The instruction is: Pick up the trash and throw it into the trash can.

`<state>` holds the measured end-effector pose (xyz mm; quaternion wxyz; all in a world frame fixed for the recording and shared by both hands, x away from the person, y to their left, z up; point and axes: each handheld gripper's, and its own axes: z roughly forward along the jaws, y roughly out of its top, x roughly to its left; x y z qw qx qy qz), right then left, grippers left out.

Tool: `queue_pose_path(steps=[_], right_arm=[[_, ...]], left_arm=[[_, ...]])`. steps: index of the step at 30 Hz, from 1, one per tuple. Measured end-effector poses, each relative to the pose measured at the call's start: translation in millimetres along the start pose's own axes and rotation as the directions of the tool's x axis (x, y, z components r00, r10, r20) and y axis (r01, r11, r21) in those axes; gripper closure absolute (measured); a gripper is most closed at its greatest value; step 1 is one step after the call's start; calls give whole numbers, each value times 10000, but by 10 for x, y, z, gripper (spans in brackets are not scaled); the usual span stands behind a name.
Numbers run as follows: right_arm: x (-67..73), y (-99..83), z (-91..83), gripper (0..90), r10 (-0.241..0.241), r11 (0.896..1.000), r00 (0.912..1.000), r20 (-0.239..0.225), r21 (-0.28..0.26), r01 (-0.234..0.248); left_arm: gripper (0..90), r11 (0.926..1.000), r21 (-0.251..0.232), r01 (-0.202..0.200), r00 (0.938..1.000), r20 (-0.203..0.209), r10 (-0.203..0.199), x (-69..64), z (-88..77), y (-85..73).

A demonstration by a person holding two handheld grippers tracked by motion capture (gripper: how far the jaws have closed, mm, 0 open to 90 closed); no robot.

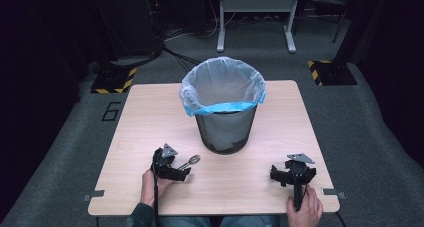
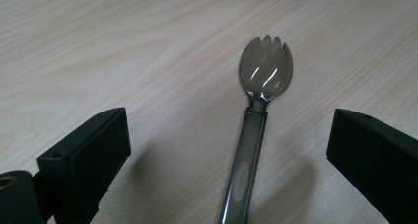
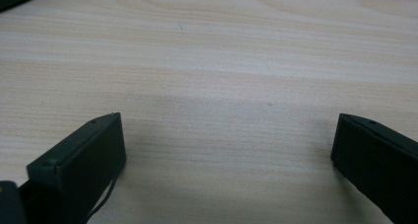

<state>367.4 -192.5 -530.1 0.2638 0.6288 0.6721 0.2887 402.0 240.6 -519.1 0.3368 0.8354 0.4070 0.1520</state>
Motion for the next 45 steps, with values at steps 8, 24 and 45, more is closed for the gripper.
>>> queue_pose_path(steps=[8,24,45], right_arm=[[0,0,0,0,-1,10000,10000,0,2,1],[0,0,0,0,-2,10000,10000,0,0,2],[0,0,0,0,0,10000,10000,0,1,0]], left_arm=[[142,9995,243,-204,9998,-42,206,-46,45,27],[733,9971,125,-757,9953,620,747,-155,20,90],[790,9999,-122,45,9985,544,-39,-3,-113,2]])
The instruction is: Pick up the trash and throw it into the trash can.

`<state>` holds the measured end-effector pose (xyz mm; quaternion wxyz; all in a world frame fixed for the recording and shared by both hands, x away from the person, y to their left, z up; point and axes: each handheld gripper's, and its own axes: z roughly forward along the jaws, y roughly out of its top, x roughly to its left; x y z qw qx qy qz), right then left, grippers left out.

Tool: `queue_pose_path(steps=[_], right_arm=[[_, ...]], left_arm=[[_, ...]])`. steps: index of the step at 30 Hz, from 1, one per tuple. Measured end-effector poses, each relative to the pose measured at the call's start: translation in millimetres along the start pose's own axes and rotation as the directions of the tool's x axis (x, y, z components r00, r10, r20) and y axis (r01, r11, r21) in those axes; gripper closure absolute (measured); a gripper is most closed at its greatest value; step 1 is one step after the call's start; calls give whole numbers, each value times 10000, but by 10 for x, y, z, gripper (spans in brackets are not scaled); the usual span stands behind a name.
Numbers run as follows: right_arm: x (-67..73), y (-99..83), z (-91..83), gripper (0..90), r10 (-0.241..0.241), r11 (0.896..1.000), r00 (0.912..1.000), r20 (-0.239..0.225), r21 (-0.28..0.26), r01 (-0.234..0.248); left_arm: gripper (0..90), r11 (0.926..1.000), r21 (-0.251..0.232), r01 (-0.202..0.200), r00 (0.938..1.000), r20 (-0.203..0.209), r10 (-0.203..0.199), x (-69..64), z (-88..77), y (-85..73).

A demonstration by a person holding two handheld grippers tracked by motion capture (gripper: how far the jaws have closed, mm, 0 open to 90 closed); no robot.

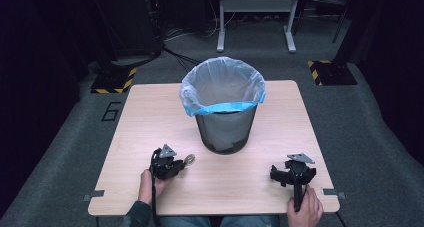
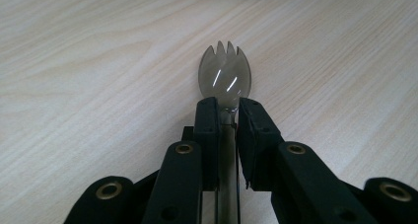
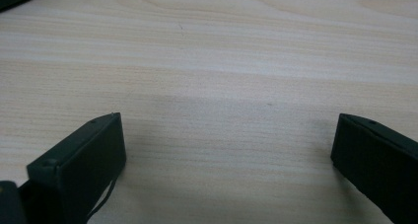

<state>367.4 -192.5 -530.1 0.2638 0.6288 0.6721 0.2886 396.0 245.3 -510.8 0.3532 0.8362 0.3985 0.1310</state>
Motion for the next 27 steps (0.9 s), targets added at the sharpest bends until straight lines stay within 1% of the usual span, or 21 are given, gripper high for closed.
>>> queue_pose_path(steps=[2,3,6,9,11,17,19,20,21,24,26,27], right_arm=[[0,0,0,0,-3,10000,10000,0,0,3],[0,0,0,0,-2,10000,10000,0,-1,2],[0,0,0,0,0,10000,10000,1,2,0],[0,0,0,0,0,10000,10000,1,0,0],[0,0,0,0,-1,10000,10000,0,1,1],[0,0,0,0,-3,10000,10000,0,0,3],[0,0,0,0,1,10000,10000,0,-1,-1],[0,0,0,0,-1,10000,10000,0,0,1],[0,0,0,0,-2,10000,10000,1,1,2],[0,0,0,0,-1,10000,10000,0,0,1],[0,0,0,0,-2,10000,10000,1,-1,2],[0,0,0,0,-1,10000,10000,1,0,1]], left_arm=[[790,10000,38,-78,10000,-17,78,7,-29,2],[790,10000,-39,-73,10000,-62,73,10,-38,1],[790,10000,-44,-86,9998,-170,85,29,-87,-1],[790,9998,-172,61,9999,-152,-63,50,-137,1],[790,9999,-167,27,9999,-138,-29,67,-179,8],[790,9989,-447,156,9995,-284,-169,112,-300,33],[789,9988,-468,159,9992,-347,-176,131,-329,46],[790,9986,-481,223,9991,-342,-239,133,-342,52],[790,9987,-490,113,9991,-394,-132,146,-356,63],[790,9983,-541,232,9989,-397,-254,159,-399,95],[790,9982,-593,133,9989,-435,-159,179,-426,122],[790,9981,-590,169,9988,-446,-195,183,-437,134]])
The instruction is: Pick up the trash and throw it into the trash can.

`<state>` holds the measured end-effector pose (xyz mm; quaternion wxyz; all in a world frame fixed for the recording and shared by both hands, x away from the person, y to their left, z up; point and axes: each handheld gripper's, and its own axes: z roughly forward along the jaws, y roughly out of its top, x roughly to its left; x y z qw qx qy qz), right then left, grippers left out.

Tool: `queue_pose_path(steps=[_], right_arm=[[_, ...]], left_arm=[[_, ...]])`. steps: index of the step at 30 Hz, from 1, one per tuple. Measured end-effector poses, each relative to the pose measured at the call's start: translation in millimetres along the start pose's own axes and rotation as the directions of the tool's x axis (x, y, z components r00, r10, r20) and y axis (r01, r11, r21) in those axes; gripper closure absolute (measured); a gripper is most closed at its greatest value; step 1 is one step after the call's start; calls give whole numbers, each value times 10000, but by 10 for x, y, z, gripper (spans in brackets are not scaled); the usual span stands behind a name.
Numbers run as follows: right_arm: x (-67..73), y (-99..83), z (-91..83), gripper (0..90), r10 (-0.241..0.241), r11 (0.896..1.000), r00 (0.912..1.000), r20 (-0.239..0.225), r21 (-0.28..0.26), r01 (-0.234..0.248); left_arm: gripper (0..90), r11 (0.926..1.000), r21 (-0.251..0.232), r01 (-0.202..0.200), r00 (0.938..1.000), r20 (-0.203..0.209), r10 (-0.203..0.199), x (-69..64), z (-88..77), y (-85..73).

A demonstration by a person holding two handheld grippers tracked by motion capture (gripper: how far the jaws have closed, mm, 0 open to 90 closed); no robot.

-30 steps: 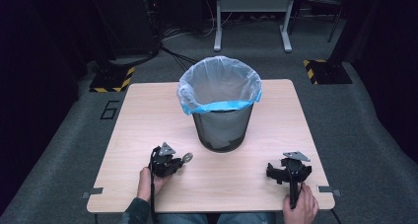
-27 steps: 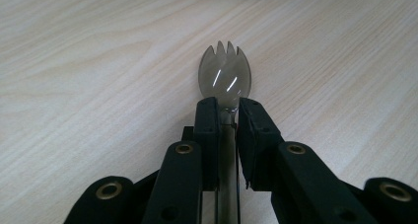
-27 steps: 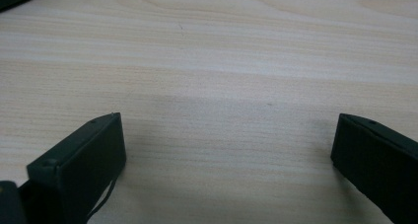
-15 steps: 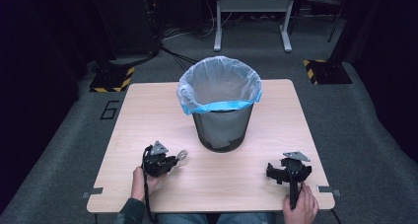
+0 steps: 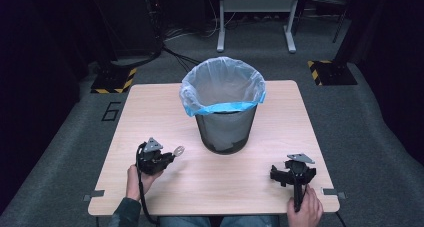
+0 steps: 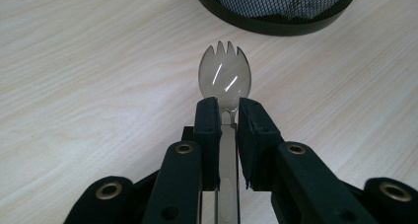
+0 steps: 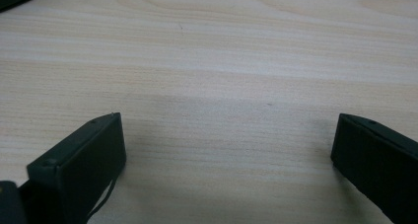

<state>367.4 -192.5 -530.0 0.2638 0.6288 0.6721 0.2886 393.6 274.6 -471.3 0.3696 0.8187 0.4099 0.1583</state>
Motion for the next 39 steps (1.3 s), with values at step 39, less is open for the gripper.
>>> queue_pose_path(steps=[39], right_arm=[[0,0,0,0,1,10000,10000,0,2,-1]], left_arm=[[791,9945,-1006,-303,9989,-388,265,386,-479,804]])
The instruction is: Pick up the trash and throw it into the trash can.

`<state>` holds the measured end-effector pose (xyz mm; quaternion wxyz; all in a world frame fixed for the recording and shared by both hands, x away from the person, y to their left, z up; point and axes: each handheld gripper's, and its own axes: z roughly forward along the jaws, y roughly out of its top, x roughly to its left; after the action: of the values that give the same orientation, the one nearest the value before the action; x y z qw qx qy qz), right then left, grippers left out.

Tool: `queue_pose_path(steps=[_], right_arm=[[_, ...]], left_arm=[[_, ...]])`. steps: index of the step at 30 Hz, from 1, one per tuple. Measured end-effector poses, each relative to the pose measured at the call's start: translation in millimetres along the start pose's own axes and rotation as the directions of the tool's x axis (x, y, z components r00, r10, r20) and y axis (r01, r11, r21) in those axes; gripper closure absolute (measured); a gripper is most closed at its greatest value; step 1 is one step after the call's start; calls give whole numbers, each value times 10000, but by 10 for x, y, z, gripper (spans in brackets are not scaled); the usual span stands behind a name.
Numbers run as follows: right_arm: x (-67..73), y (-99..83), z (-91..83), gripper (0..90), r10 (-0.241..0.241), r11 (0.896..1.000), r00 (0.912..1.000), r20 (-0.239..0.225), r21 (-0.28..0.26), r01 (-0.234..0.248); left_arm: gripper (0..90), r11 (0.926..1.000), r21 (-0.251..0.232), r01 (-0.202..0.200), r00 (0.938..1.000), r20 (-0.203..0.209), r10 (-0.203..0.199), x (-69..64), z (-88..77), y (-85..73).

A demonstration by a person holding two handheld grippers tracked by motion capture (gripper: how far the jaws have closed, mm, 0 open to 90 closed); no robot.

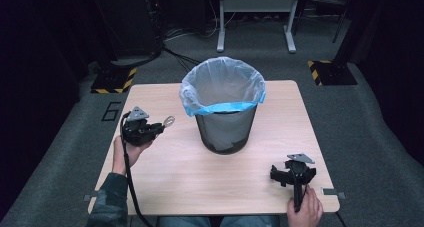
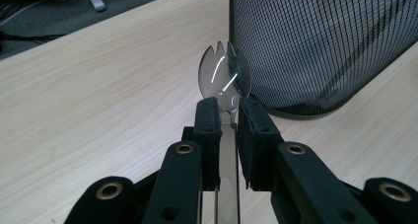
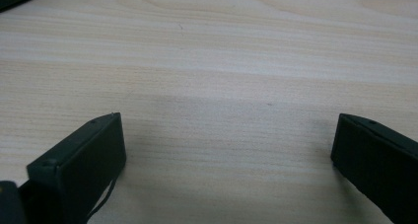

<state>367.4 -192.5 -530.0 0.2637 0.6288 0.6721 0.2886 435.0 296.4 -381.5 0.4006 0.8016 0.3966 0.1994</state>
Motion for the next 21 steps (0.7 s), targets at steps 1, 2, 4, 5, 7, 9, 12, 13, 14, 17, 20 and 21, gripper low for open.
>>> queue_pose_path(steps=[1,2,4,5,7,9,12,13,14,17,20,21], right_arm=[[0,0,0,0,4,10000,10000,0,0,-4],[0,0,0,0,6,10000,10000,0,0,-6],[0,0,0,0,2,10000,10000,-1,-1,-2],[0,0,0,0,2,10000,10000,1,-2,-2],[0,0,0,0,3,10000,10000,0,-1,-3],[0,0,0,0,1,10000,10000,-1,-3,-1],[0,0,0,0,1,10000,10000,0,-2,-1],[0,0,0,0,4,10000,10000,0,-1,-4],[0,0,0,0,4,10000,10000,0,-1,-4],[0,0,0,0,1,10000,10000,-2,-1,-1],[0,0,0,0,3,10000,10000,1,-2,-3],[0,0,0,0,-1,10000,10000,0,-2,1]], left_arm=[[791,10000,-59,34,10000,21,-34,10,-5,20],[791,10000,-84,35,10000,34,-34,21,-13,40],[791,9999,-163,41,10000,25,-41,38,-22,77],[791,9998,-176,34,10000,35,-33,49,-27,94],[791,9998,-200,26,10000,8,-26,68,-34,127],[791,9996,-293,63,10000,11,-62,84,-43,153],[791,9992,-394,75,10000,18,-75,108,-53,187],[791,9990,-426,97,9999,34,-95,117,-55,198],[791,9988,-473,122,9999,77,-119,128,-57,214],[791,9984,-565,93,9999,61,-90,140,-72,266],[791,9979,-648,7,10000,23,-6,148,-99,343],[791,9975,-704,0,10000,3,0,149,-106,371]])
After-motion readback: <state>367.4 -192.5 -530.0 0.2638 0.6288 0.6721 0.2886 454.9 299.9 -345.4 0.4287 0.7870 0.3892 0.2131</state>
